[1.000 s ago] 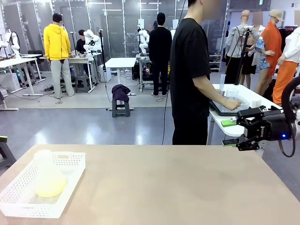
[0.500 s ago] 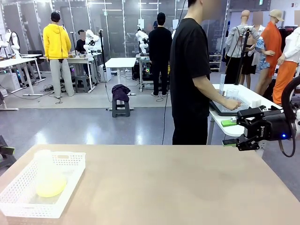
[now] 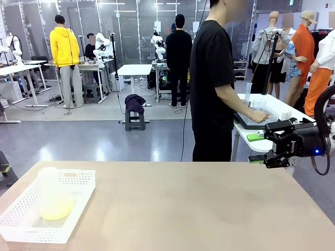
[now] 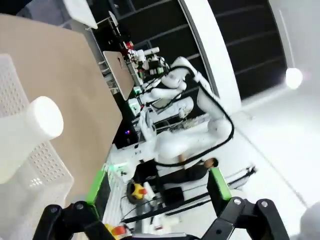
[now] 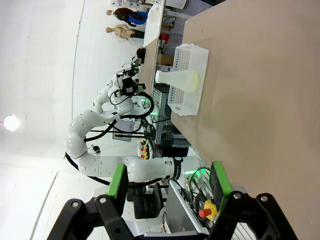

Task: Prepare the solutions needed for the experiment.
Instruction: When the human places the Big flask in the center of the table, pick up the Big flask and place it in the left Organizing basket.

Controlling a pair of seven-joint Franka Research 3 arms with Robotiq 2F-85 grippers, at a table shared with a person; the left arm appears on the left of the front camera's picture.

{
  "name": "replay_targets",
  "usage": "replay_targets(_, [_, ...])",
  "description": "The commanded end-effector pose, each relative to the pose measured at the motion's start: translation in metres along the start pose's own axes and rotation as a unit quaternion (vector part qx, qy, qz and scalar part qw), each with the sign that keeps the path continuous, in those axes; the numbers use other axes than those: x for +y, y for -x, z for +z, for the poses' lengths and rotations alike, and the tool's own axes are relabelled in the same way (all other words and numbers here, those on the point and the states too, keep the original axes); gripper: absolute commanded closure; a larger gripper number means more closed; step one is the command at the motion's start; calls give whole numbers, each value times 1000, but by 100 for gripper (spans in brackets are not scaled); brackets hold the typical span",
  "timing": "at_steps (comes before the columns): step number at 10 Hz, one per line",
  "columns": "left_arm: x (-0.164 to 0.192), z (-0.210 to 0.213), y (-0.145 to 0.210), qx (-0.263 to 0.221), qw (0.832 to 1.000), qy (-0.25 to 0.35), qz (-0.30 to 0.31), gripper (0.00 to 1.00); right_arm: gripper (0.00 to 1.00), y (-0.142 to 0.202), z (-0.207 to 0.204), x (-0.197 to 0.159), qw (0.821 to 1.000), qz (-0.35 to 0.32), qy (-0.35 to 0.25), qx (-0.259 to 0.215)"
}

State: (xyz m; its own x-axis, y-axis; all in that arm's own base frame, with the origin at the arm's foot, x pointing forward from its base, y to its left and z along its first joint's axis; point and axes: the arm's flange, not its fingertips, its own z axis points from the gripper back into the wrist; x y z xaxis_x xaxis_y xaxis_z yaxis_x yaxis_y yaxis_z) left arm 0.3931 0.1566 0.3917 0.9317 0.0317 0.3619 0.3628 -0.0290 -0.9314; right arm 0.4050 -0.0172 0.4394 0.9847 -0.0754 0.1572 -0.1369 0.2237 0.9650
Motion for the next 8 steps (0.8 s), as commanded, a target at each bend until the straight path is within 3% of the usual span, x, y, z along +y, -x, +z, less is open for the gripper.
replay_targets(1, [2,-3,-9,-3,999,10,38,0,18,1,1,1,1000,2,-5,0])
replay_targets(2, [0,0,0,0,1000,0,0,0,18,1,1,1,1000,2,-5,0])
replay_targets(8, [0,0,0,0,1000,0,0,0,18,1,1,1,1000,2,-5,0])
